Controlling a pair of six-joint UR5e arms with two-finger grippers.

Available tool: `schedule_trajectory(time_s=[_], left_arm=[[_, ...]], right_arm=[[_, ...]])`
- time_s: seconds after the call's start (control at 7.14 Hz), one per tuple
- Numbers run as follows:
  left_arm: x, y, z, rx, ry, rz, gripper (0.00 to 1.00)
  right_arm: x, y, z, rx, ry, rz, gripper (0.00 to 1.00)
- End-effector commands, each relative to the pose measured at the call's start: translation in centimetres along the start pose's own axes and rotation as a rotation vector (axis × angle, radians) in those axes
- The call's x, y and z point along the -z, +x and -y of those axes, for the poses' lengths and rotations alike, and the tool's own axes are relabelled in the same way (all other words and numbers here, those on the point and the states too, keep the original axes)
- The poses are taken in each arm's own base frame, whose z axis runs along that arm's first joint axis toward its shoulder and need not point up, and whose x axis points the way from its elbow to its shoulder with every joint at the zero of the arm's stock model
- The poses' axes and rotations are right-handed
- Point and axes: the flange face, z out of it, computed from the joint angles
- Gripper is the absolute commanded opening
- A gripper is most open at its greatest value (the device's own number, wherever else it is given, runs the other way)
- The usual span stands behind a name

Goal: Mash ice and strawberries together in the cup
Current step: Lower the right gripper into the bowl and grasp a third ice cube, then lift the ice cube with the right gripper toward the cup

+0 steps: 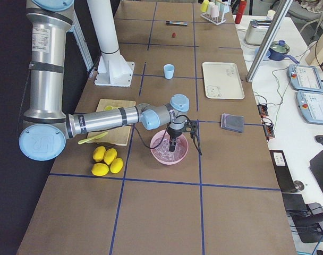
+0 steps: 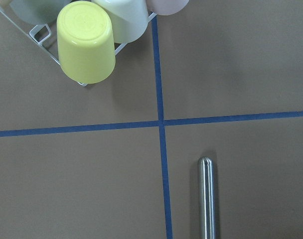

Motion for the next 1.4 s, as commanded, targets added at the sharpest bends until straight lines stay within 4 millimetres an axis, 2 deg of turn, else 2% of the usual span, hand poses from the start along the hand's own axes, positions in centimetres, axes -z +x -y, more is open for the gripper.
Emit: schedule_trajectory(time_s=[0.0,0.14,1.26], left_arm=[[0.0,0.0,0.0,0.000,0.000,0.000,1.00],[0.0,0.0,0.0,0.000,0.000,0.000,1.00],[0.3,0.2,0.4,-0.005,0.007,0.000,1.00]], right_arm=[[-0.5,0.2,0.1,0.000,-0.007,-0.004,0.82],[-0.3,-0.4,0.5,0.006,-0.001,-0.001,0.81],[-1.5,-0.1,0.5,0.002,-0.022,-0.012,0.69]])
